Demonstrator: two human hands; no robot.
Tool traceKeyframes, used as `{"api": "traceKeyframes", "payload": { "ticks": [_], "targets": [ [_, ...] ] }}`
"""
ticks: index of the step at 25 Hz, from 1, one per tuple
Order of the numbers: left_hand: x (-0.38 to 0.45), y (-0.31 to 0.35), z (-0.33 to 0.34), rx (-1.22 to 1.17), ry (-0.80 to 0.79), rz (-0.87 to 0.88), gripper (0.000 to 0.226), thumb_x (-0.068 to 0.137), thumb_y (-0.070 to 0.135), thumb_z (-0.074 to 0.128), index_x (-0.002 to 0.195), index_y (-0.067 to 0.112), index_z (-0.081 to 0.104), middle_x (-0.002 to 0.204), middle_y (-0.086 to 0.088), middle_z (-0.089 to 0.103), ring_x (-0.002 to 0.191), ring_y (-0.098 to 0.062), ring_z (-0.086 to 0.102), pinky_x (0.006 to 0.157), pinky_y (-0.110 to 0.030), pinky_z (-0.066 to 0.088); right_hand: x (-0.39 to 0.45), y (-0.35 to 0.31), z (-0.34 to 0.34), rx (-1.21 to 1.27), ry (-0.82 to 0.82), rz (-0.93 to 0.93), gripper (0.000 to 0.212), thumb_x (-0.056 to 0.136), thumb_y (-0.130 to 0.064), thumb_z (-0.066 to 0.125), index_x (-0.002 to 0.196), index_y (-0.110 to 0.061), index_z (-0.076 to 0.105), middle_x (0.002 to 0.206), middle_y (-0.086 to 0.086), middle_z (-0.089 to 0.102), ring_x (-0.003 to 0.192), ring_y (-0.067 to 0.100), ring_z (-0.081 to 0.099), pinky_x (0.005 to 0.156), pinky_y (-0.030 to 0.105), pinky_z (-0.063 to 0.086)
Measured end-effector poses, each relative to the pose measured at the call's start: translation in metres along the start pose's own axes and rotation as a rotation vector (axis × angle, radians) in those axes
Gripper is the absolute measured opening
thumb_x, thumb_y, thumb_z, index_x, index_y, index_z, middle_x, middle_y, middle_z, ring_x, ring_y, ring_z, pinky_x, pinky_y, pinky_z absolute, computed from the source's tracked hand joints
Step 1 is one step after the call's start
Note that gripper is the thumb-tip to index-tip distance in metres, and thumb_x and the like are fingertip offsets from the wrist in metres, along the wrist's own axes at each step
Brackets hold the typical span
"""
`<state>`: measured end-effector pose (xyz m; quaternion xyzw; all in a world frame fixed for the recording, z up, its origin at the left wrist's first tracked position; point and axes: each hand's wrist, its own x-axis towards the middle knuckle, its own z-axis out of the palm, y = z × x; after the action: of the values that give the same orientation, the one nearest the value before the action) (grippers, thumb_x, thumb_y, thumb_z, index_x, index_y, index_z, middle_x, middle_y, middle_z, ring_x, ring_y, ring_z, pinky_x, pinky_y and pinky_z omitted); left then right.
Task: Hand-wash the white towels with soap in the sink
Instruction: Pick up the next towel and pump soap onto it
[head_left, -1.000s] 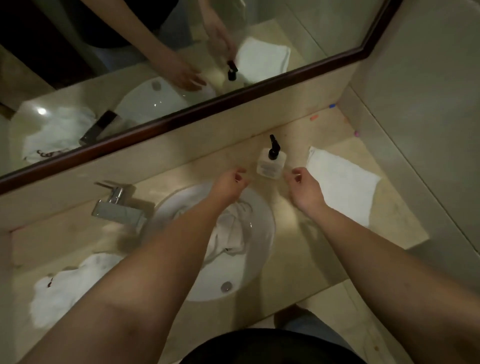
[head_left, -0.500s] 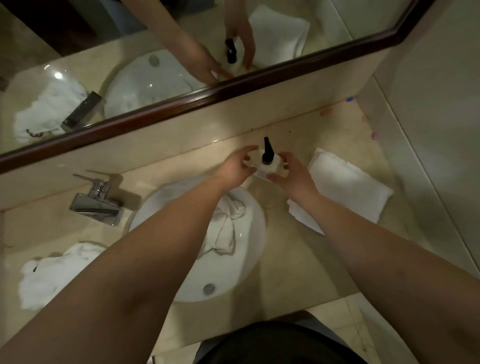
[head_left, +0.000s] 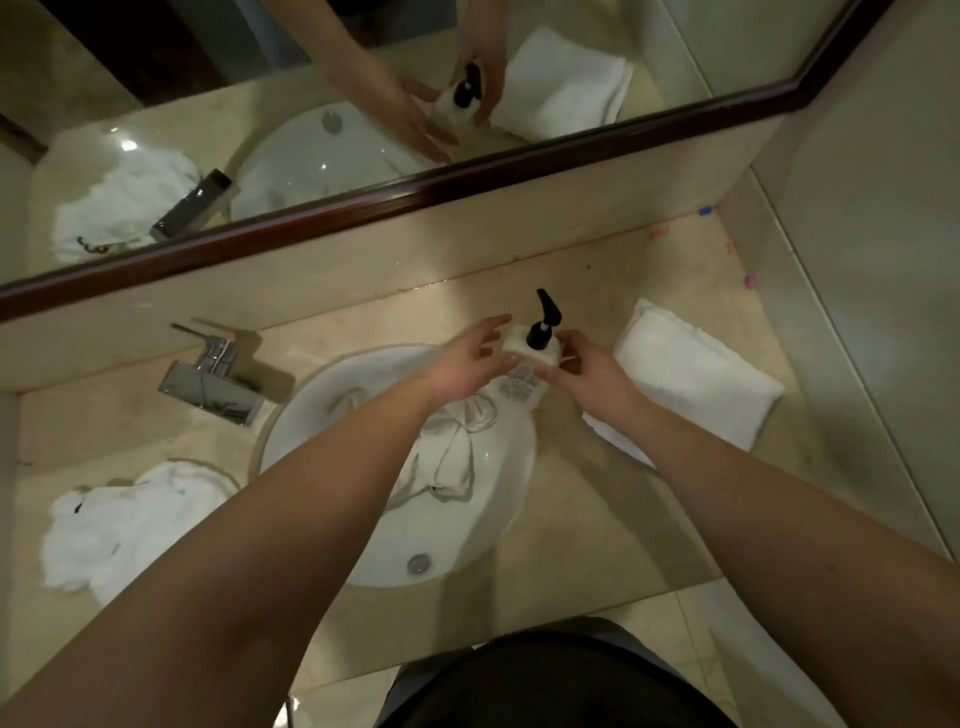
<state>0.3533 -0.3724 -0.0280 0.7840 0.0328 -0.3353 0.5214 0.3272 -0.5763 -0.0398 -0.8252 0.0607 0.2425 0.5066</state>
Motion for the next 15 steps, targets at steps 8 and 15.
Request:
{"api": "traceKeyframes", "payload": {
  "ticks": [8,15],
  "targets": [
    [-0.1,-0.043,-0.044,-0.066,-0.03,-0.011,0.042,0.097,0.03,0.064,0.134,0.018,0.049,0.13,-0.005,0.057,0.118,-0.022,0.058,0.095,-0.035,0.05,-0.052,-0.03,0.081,0.02,-0.106,-0.014,0.055,0.091,-0.043,0.066,0.135,-0.014,0.051,0.122,0.0,0.063,0.111,0.016,0.061,0.08,0.016,0.046],
    [-0.18,-0.102,-0.078,-0.319,0.054,-0.125,0.024,0.099,0.029,0.059,0.122,0.027,0.052,0.116,-0.005,0.062,0.11,-0.022,0.062,0.089,-0.042,0.057,-0.09,-0.087,0.154,-0.102,-0.105,-0.163,0.089,0.091,-0.032,0.068,0.154,-0.042,0.005,0.108,-0.008,0.052,0.082,0.007,0.065,0.073,0.016,0.048]
  ]
}}
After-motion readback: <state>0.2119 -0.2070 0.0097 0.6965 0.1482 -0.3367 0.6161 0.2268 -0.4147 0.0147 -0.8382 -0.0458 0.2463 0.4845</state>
